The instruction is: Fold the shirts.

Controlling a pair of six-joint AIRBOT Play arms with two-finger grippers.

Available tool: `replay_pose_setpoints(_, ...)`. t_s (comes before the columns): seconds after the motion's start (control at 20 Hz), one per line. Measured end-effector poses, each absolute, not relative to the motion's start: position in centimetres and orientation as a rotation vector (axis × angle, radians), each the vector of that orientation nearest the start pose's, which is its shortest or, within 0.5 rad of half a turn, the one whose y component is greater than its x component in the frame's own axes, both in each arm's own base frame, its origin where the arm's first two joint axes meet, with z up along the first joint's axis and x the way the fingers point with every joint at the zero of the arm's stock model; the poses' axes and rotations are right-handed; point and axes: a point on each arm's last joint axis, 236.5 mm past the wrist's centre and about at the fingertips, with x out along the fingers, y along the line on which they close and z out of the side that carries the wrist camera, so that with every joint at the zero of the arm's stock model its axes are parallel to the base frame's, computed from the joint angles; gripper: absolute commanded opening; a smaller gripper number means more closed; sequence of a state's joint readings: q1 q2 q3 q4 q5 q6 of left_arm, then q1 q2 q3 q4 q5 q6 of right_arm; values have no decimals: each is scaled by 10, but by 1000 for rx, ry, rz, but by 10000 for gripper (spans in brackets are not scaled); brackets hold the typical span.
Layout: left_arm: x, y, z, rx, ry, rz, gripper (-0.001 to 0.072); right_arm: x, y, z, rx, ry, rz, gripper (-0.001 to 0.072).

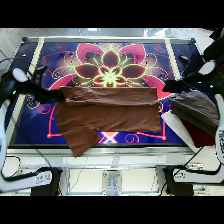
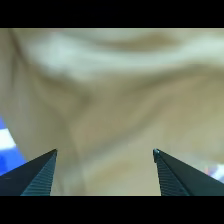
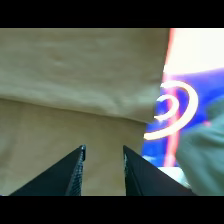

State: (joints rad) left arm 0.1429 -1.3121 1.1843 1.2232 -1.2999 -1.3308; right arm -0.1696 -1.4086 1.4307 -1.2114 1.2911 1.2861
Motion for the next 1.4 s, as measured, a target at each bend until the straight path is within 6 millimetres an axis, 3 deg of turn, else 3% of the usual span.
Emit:
replay_pose_setpoints(0.15,293,-35,5,-335,1372,-211,697,419,3,89,132,1132,247,288)
replay_pose_setpoints(0.25,252,-46,-6,-452,1373,-172,564,417,7,100,145,1107,261,288)
replay_pose_setpoints(0.3,237,-51,-12,-516,1374,-151,535,417,11,105,158,1094,273,288)
replay_pose_setpoints(0.5,196,-64,-41,-724,1421,-87,535,417,22,116,195,1064,308,288)
replay_pose_setpoints(0.65,182,-62,-63,-823,1484,-45,534,417,26,119,209,1057,322,288)
replay_pose_setpoints(0.85,180,-54,-84,-914,1520,-26,534,416,31,122,227,1053,340,288)
replay_pose_setpoints(0.95,182,-55,-90,-942,1527,-46,532,416,33,122,233,1052,345,288)
replay_pose_setpoints(1.0,184,-55,-94,-953,1531,-55,476,416,34,123,237,1050,349,288)
replay_pose_setpoints(1.35,190,-69,-106,-1031,1553,-153,464,416,43,129,267,1036,379,288)
replay_pose_setpoints(1.4,191,-71,-107,-1032,1553,-162,436,415,43,131,268,1031,380,287)
